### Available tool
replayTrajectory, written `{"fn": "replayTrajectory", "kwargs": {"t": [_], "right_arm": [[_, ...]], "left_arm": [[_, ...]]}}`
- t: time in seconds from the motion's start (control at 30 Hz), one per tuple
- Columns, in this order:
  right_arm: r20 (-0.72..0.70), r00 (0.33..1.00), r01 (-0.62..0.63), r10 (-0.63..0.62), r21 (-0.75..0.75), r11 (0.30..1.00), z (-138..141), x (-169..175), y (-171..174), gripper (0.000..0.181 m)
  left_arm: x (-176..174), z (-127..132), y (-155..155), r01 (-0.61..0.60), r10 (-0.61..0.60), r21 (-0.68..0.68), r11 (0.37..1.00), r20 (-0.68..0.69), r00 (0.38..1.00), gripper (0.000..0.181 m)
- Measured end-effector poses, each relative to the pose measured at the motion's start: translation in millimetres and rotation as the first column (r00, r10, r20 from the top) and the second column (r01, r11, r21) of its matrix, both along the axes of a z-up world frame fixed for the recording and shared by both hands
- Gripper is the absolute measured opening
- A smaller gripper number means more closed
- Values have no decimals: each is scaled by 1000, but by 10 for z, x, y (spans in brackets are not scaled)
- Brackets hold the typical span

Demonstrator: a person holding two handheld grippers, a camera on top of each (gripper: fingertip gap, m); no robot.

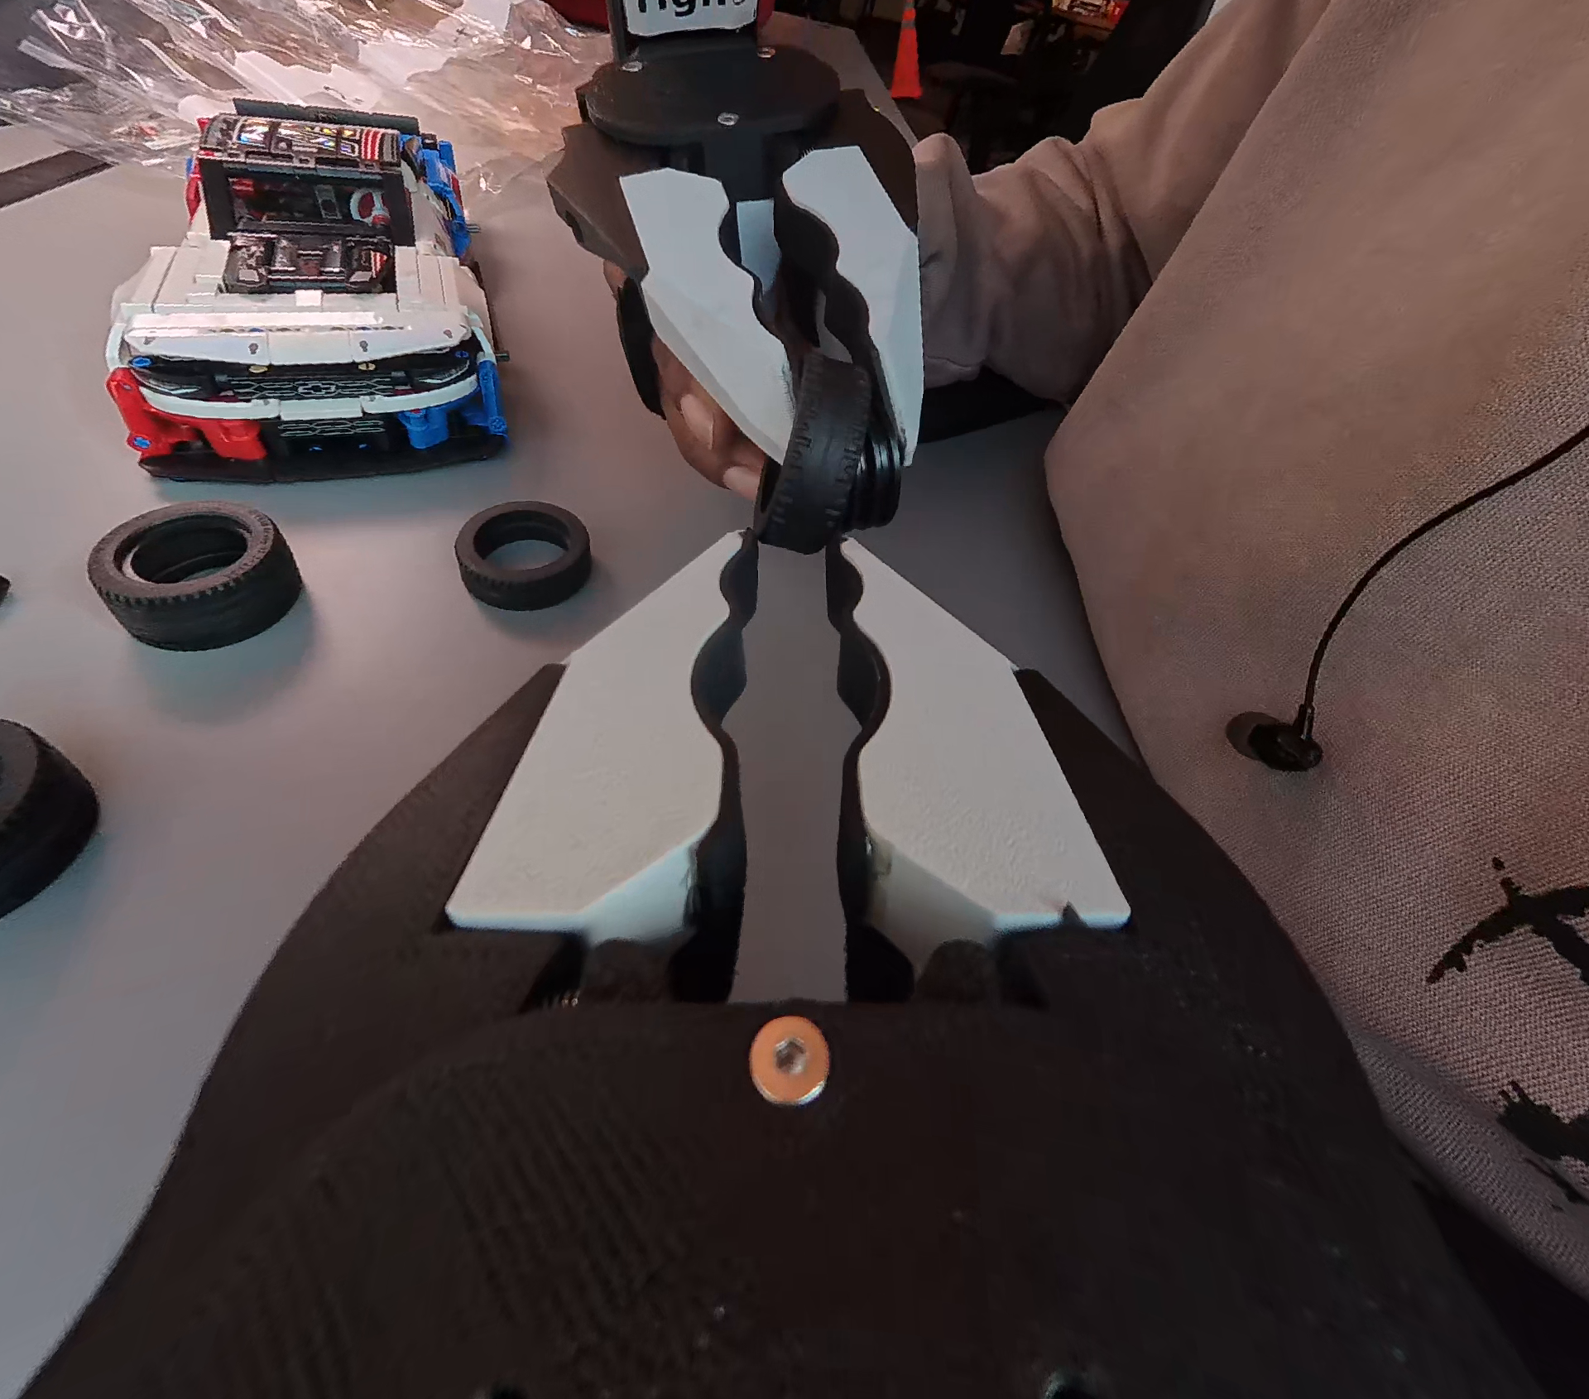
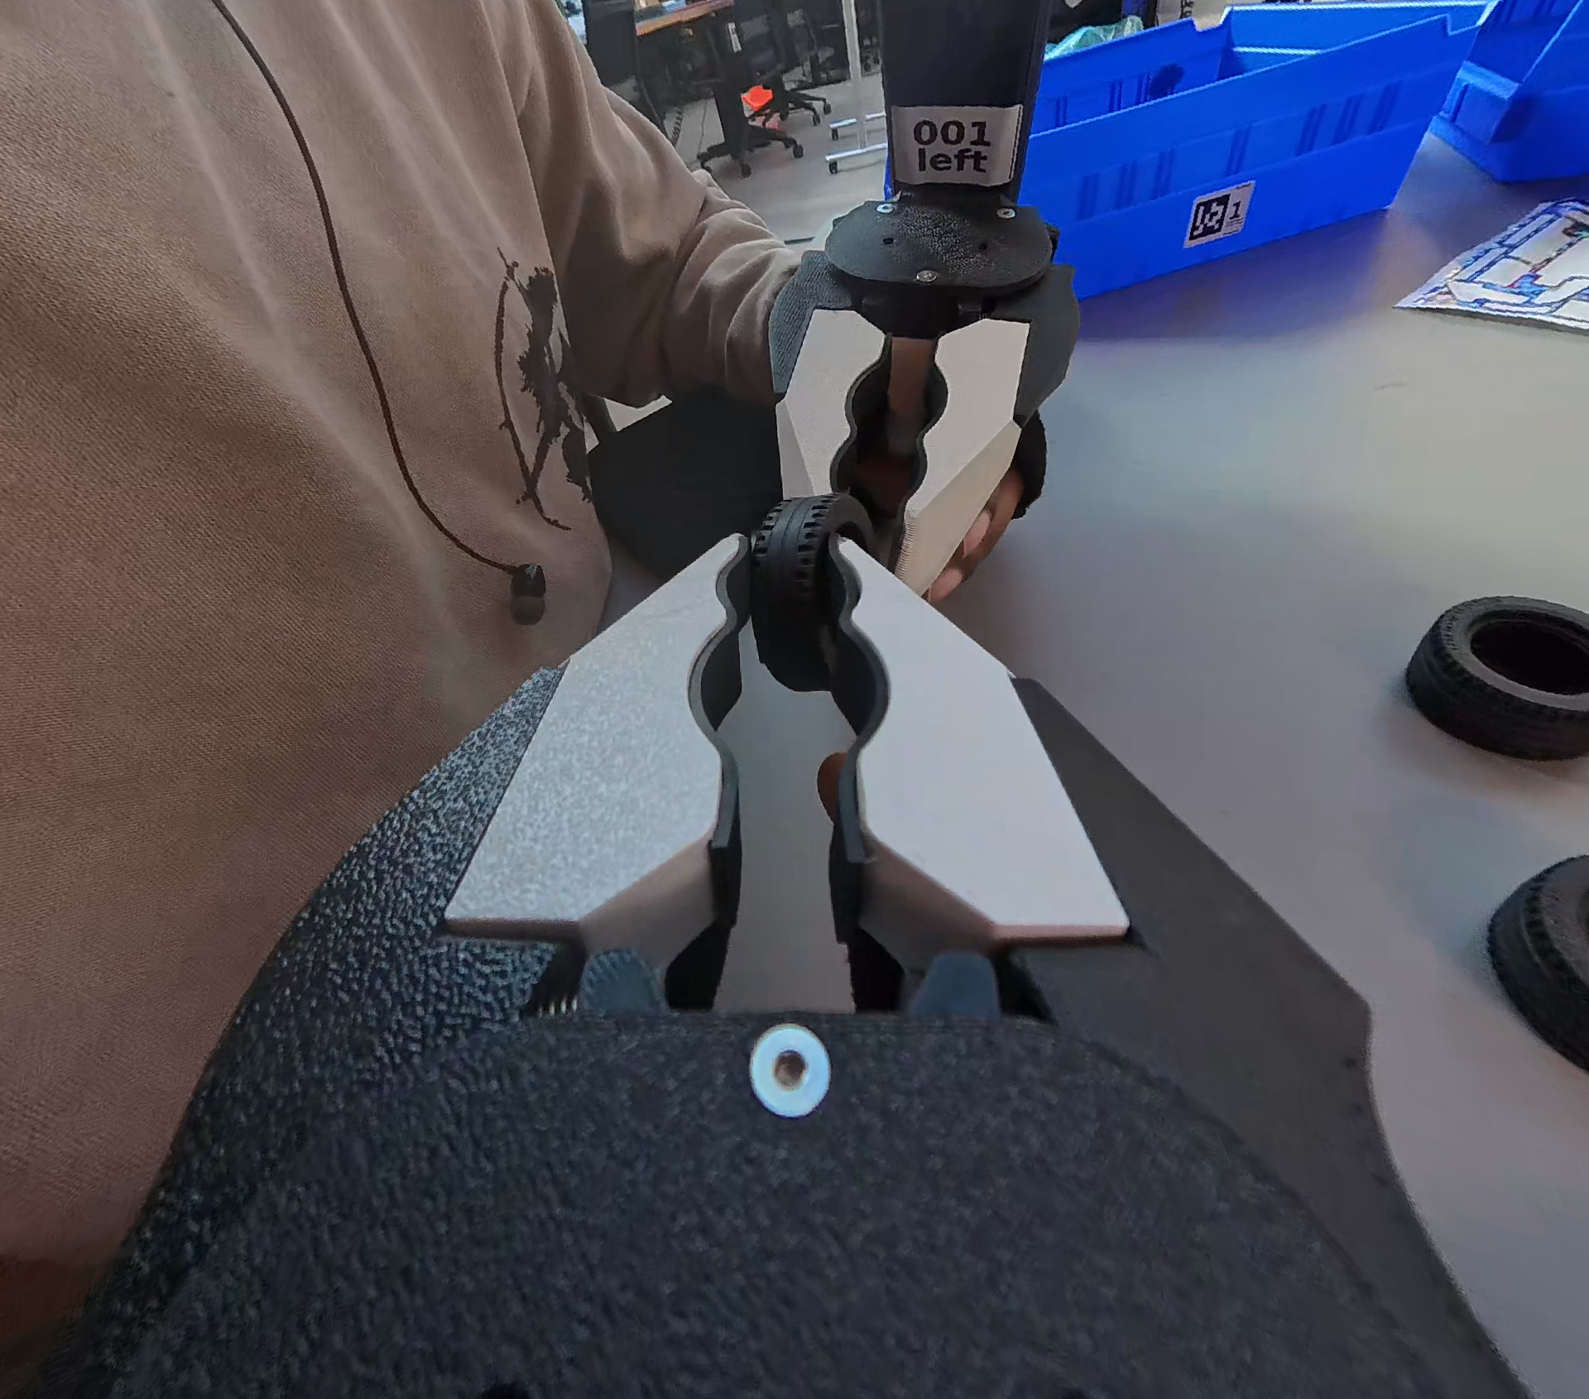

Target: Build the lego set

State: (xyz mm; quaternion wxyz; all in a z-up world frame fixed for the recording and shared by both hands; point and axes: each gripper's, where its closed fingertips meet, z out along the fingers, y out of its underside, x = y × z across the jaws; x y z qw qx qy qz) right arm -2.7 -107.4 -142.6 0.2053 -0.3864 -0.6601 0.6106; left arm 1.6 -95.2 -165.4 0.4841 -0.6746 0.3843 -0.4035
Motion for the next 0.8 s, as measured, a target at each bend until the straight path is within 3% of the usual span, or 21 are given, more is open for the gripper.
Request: {"fn": "replayTrajectory", "kwargs": {"t": [0.2,0.27,0.3,0.5,0.63,0.73,0.8], "right_arm": [[-8,1000,10,-11,-72,997,40,-13,64,13],[3,1000,25,-25,-56,998,2,-10,74,13],[0,998,58,-58,-32,998,-21,-28,117,13],[7,994,105,-105,39,994,-65,-61,143,13],[-35,998,56,-60,-103,993,97,-21,118,13],[-50,999,-3,-7,-196,981,206,51,89,13],[-38,999,-38,30,-225,974,192,65,45,13]], "left_arm": [[-42,38,37,-18,19,-4,1000,24,1000,12],[-68,19,47,-34,34,4,999,7,999,11],[-82,-3,57,-42,42,9,999,-5,999,0],[-84,-18,67,-42,42,-7,999,2,999,0],[-108,25,76,-35,34,25,999,39,999,0],[-114,66,26,3,-5,17,1000,74,997,31],[-35,112,-46,52,-54,24,998,99,994,41]]}}
